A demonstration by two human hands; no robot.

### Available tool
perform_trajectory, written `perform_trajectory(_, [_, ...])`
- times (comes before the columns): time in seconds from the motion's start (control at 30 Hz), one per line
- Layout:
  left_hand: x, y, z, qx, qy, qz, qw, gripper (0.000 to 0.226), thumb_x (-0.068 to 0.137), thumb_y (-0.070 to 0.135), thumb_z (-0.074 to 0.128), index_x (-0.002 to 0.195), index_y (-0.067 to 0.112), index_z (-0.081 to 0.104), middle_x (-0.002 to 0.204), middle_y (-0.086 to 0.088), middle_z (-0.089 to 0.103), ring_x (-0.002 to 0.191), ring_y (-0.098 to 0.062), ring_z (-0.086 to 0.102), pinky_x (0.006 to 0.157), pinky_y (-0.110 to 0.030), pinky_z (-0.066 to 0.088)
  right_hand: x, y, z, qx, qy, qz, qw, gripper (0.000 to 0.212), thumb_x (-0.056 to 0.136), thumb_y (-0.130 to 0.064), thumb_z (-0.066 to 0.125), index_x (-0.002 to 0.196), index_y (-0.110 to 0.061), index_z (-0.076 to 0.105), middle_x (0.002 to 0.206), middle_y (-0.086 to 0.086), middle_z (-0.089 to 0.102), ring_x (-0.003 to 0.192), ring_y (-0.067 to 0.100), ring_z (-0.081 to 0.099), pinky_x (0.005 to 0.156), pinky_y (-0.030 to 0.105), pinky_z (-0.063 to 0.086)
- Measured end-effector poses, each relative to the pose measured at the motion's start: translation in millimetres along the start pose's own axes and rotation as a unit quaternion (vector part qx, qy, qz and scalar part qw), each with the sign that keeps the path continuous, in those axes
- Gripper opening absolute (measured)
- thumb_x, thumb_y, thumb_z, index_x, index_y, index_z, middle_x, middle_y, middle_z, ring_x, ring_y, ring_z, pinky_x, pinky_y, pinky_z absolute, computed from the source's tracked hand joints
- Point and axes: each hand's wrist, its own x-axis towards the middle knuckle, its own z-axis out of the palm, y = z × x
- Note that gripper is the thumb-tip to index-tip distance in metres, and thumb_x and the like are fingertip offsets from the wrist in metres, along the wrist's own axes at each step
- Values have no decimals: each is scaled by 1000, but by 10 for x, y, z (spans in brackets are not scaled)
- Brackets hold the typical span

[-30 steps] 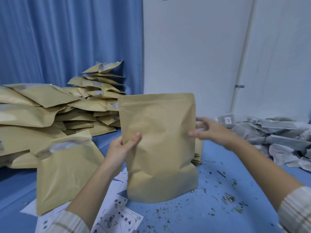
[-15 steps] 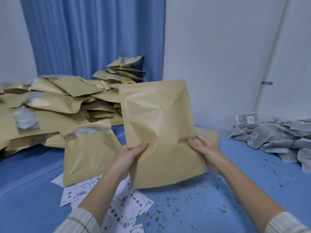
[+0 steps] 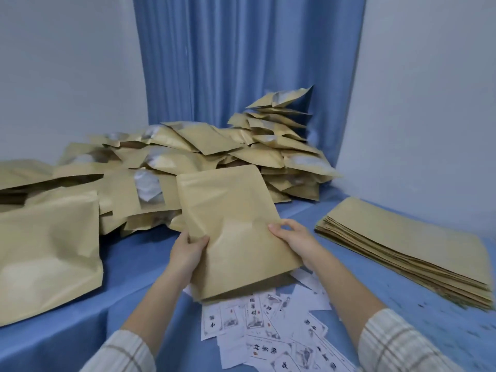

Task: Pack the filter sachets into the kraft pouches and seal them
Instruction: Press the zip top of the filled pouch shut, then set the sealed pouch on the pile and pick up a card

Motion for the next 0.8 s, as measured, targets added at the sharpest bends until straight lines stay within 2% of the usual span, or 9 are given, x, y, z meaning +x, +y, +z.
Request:
perform_trajectory(0.17, [281, -53, -55, -3, -27, -34, 999, 43, 94, 23, 56, 135, 16, 43, 128, -6, 56, 112, -28, 54, 99, -44, 43, 311, 134, 175, 3, -8, 38, 999, 34, 83, -44, 65, 110, -25, 58, 107, 4, 66, 96, 23, 64, 81, 36, 53])
perform_trajectory(0.27, [359, 26, -55, -19, -43, -28, 998, 41, 94, 22, 58, 132, 17, 46, 124, -4, 58, 109, -26, 57, 96, -42, 46, 343, 136, 129, 32, -1, 50, 998, 30, 76, -43, 72, 99, -25, 65, 102, 4, 71, 88, 20, 69, 73, 32, 55])
perform_trajectory(0.33, [353, 91, -49, -26, -56, -6, 998, 33, 93, 23, 59, 125, 21, 49, 116, 1, 61, 103, -22, 59, 89, -38, 48, 306, 129, 52, 56, -7, 44, 997, 38, 67, -46, 77, 97, -24, 69, 99, 3, 73, 86, 19, 70, 69, 31, 55])
perform_trajectory(0.43, [264, 211, -12, -41, -66, 28, 997, 26, 93, 25, 59, 117, 26, 51, 108, 8, 62, 95, -14, 60, 74, -30, 48, 231, 85, -66, 83, -16, 20, 996, 55, 56, -54, 80, 100, -23, 69, 102, 5, 72, 95, 23, 68, 82, 40, 55])
perform_trajectory(0.5, [205, 319, 11, -54, -76, 33, 995, 28, 92, 27, 60, 118, 21, 52, 111, 3, 63, 96, -16, 61, 77, -31, 50, 170, 18, -107, 83, -13, 9, 996, 61, 55, -61, 78, 101, -24, 68, 104, 5, 71, 97, 24, 67, 88, 44, 53])
perform_trajectory(0.57, [156, 452, -15, -81, -89, 0, 993, 36, 90, 28, 63, 122, 13, 52, 114, -3, 64, 99, -22, 63, 85, -36, 50, 106, -60, -136, 85, -24, 12, 996, 62, 58, -64, 74, 106, -25, 67, 105, 4, 71, 98, 24, 67, 84, 41, 53])
perform_trajectory(0.6, [143, 513, -63, -96, -100, -19, 990, 38, 90, 27, 64, 122, 10, 54, 112, -5, 67, 98, -23, 65, 85, -36, 51, 73, -96, -148, 93, -42, 17, 995, 61, 62, -62, 72, 109, -24, 66, 106, 5, 71, 99, 24, 67, 82, 40, 53])
perform_trajectory(0.7, [96, 617, -282, -134, -182, -45, 973, 31, 85, 26, 64, 109, 7, 65, 89, -4, 73, 76, -18, 70, 62, -28, 53, -44, -161, -164, 141, -69, 31, 987, 59, 66, -47, 75, 115, -15, 65, 110, 11, 69, 100, 29, 66, 78, 37, 55])
perform_trajectory(0.8, [120, 534, -458, -259, -229, -43, 937, 42, 76, 41, 66, 101, 8, 72, 90, -10, 72, 74, -25, 69, 58, -29, 54, -128, -173, -39, 209, -26, 17, 977, 54, 65, -36, 78, 112, -9, 67, 106, 13, 70, 96, 30, 68, 72, 36, 56])
